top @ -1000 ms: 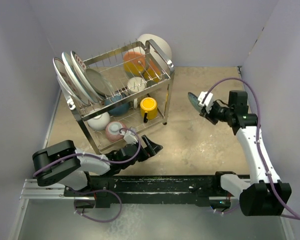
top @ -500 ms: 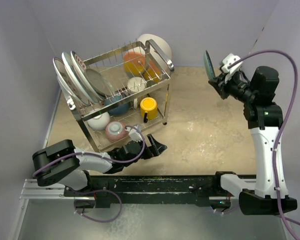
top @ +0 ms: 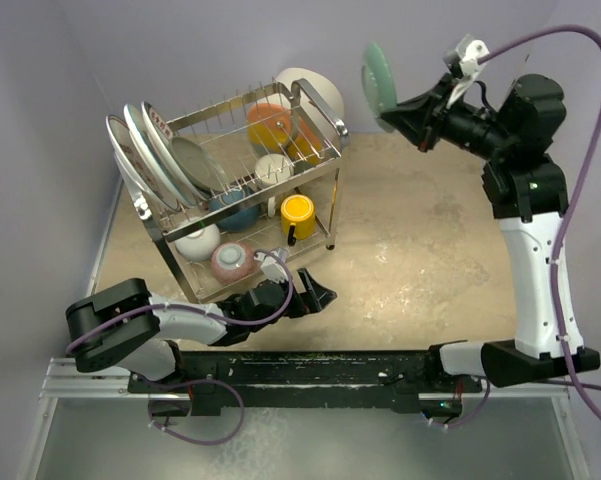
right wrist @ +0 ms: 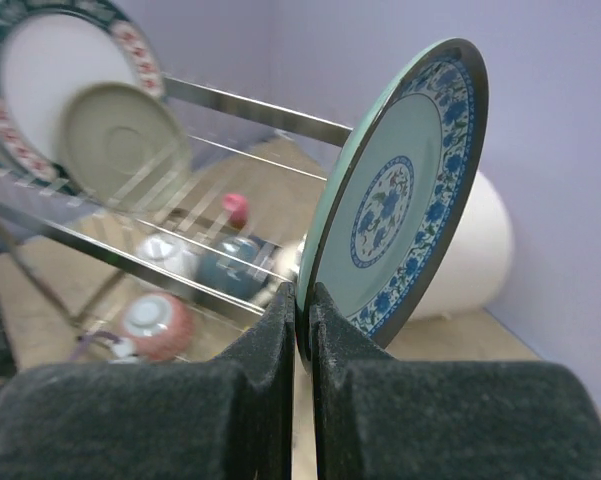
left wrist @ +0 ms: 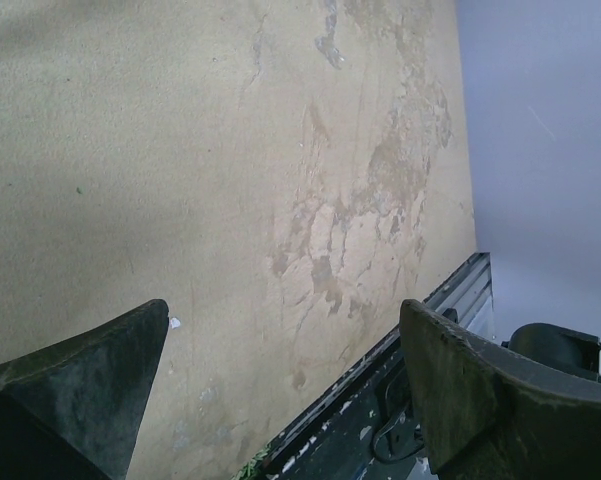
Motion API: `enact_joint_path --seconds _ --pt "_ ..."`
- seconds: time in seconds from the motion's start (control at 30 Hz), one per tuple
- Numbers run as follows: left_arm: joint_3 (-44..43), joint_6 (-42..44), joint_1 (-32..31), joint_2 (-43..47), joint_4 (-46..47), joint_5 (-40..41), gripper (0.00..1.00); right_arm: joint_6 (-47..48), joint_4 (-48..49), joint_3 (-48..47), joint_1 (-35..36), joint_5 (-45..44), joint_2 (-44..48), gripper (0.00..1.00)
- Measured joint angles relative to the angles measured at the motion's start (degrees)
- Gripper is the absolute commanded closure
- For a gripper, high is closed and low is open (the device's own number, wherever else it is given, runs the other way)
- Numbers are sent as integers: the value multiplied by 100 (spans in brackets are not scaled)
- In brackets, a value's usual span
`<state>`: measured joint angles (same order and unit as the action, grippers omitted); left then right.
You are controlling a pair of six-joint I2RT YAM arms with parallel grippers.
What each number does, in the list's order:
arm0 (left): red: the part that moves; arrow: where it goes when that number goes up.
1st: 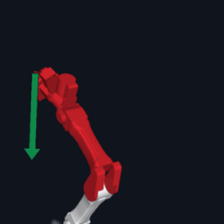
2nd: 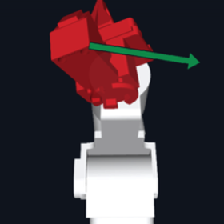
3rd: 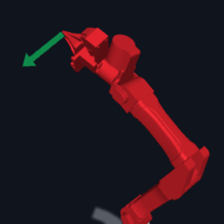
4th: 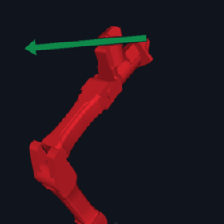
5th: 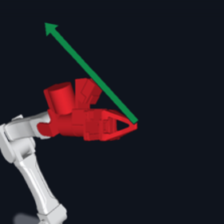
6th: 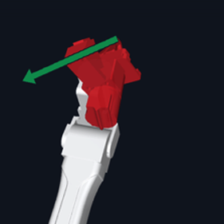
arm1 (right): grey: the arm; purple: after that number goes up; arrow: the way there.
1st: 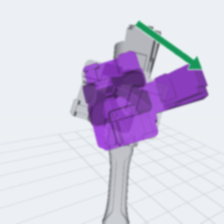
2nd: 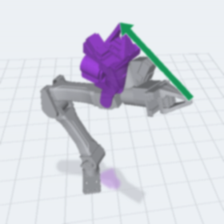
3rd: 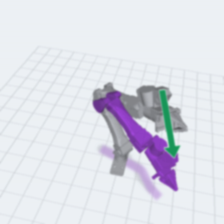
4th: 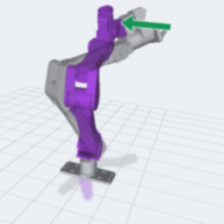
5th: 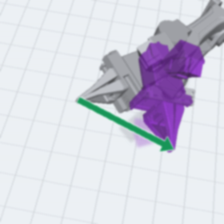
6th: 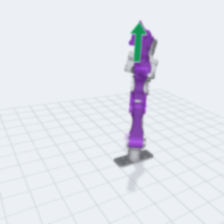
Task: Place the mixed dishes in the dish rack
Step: Insert the plate into the dish rack.
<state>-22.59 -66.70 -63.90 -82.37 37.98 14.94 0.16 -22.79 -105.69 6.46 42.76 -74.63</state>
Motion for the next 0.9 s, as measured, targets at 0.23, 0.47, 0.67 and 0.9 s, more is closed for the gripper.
enact_joint_path --seconds 0.23,0.47,0.67,0.9 --pt "-48 35 0 -13 -15 0 1 -791 282 -494 927 160 -577 100" --pt "-146 42 2 -26 -142 -2 1 -1338 417 -1141 1436 175 -1139 100" --pt "-205 42 2 -33 -262 -7 1 -1805 772 -1740 1980 144 -1591 100" --pt "-321 42 2 -46 -387 -20 1 -1991 905 -1849 3010 -227 -2105 100"
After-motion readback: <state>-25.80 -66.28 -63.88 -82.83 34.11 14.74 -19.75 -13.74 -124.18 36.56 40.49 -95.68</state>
